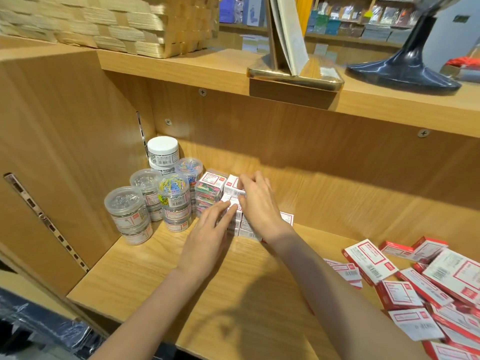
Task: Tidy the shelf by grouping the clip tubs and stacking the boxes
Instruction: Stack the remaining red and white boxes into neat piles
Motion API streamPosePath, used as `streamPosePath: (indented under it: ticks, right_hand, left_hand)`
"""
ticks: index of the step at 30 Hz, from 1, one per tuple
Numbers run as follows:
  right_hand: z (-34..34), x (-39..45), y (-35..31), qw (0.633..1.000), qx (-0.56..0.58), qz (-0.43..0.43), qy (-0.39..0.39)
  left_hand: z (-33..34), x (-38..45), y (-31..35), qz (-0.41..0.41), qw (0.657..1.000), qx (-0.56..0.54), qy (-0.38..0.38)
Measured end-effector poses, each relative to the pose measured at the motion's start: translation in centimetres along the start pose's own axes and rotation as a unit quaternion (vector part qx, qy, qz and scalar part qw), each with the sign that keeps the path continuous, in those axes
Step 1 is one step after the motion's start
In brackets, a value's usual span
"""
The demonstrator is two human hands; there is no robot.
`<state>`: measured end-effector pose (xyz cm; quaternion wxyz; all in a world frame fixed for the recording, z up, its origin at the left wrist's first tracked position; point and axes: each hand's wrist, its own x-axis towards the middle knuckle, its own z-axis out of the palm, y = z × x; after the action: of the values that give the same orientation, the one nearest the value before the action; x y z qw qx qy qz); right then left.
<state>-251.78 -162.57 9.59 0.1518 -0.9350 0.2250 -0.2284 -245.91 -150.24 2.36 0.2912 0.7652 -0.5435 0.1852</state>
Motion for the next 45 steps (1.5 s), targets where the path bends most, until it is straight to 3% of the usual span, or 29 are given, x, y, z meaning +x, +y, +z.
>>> streamPosePath:
  ticks: [4, 16, 21, 25, 29, 32, 38, 41, 45]
  right_hand:
    - [0.0, 0.0, 0.1, 0.998, 0.05, 0.028, 0.024]
    - [-0.2, 0.5, -0.4, 0.997, 0.046, 0.059, 0.005]
    - [-3.4, -0.3, 0.4, 0.983, 0.141, 0.007, 0.119]
    - [-6.6, -3.9, 4.1, 0.972, 0.156, 0.031, 0.173]
    - [-4.9, -6.6, 7.5, 0.981, 0.11, 0.122, 0.101]
    - [-2.1, -6.5, 7.8, 0.984, 0.102, 0.136, 0.062]
    - [-1.8, -8.9, 9.0, 0.985, 0.11, 0.086, 0.103]
    - [-1.1, -10.7, 9.1, 0.999, 0.003, 0.005, 0.034]
    - [-0.9, -10.9, 8.5, 1.0, 0.0, 0.012, -0.013]
  left_hand:
    - [0.2, 0.0, 0.0, -0.003, 1.0, 0.007, 0.003]
    - [0.2, -0.2, 0.2, -0.009, 1.0, 0.017, -0.003]
    - [0.3, -0.1, 0.1, -0.011, 1.0, 0.017, 0.0]
    - [0.1, -0.2, 0.5, -0.02, 1.0, 0.008, 0.01]
    - [-0.3, -1.0, 1.8, -0.012, 0.999, -0.022, 0.024]
    - [0.1, -2.0, 2.0, -0.003, 0.999, -0.037, -0.004]
    - [1.9, -2.8, 1.3, -0.001, 0.997, -0.013, -0.079]
    - [2.0, -2.6, 1.4, 0.003, 0.996, -0.015, -0.085]
    - [1.7, -2.4, 1.1, 0.019, 0.995, -0.027, -0.099]
